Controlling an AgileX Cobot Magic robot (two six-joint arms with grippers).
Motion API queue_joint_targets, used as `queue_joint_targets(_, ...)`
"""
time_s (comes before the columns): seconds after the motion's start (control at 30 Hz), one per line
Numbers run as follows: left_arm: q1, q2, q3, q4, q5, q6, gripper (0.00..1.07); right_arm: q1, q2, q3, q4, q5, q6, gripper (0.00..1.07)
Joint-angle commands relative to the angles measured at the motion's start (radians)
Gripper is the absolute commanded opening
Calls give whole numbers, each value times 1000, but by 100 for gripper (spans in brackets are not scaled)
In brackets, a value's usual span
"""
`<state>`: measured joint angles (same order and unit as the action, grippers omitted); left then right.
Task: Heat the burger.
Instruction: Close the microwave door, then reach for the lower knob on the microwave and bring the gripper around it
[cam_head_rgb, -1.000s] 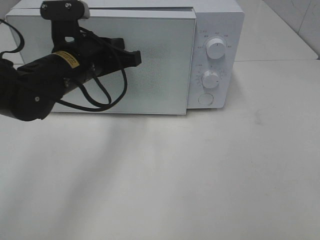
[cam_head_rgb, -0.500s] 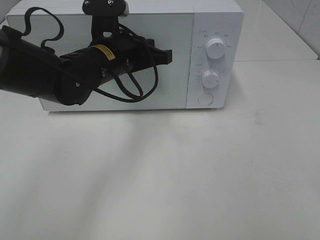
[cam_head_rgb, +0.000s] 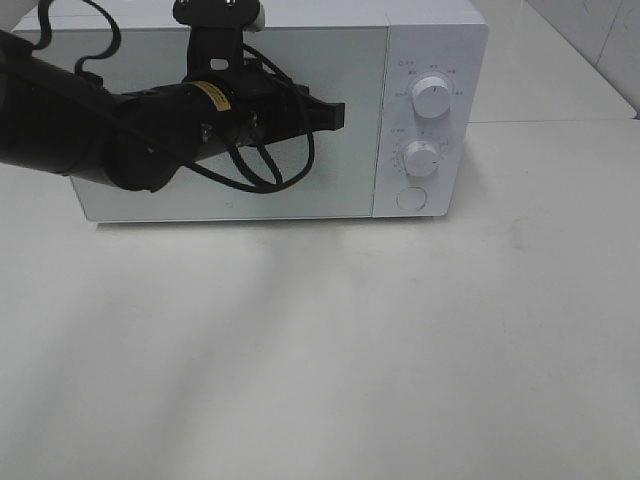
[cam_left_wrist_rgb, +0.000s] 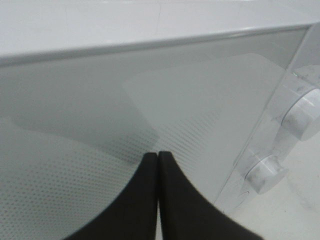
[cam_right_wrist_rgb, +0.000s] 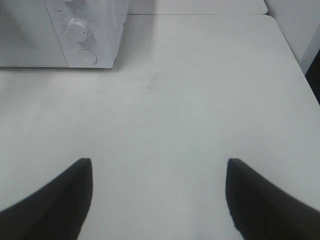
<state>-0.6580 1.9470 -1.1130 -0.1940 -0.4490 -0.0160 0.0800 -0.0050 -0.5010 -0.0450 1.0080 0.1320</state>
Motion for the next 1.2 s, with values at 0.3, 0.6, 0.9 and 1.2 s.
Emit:
queue_joint_targets(0.3,-24,-110,-18,-38,431,-4,37,-3,-26,3,-1,-13,-11,73)
queue_joint_targets(0.6,-24,-188,-18,-40,845,-4,100,-3,-26,3,-1,-13,-11,73)
queue_joint_targets(0.9,-24,-281,-18,-24,1172,-4,100,-3,-26,3,-1,-13,-11,73)
queue_joint_targets(1.2,42,-332,-18,-14,1347,-7,100,-3,-26,3,-1,-13,-11,73)
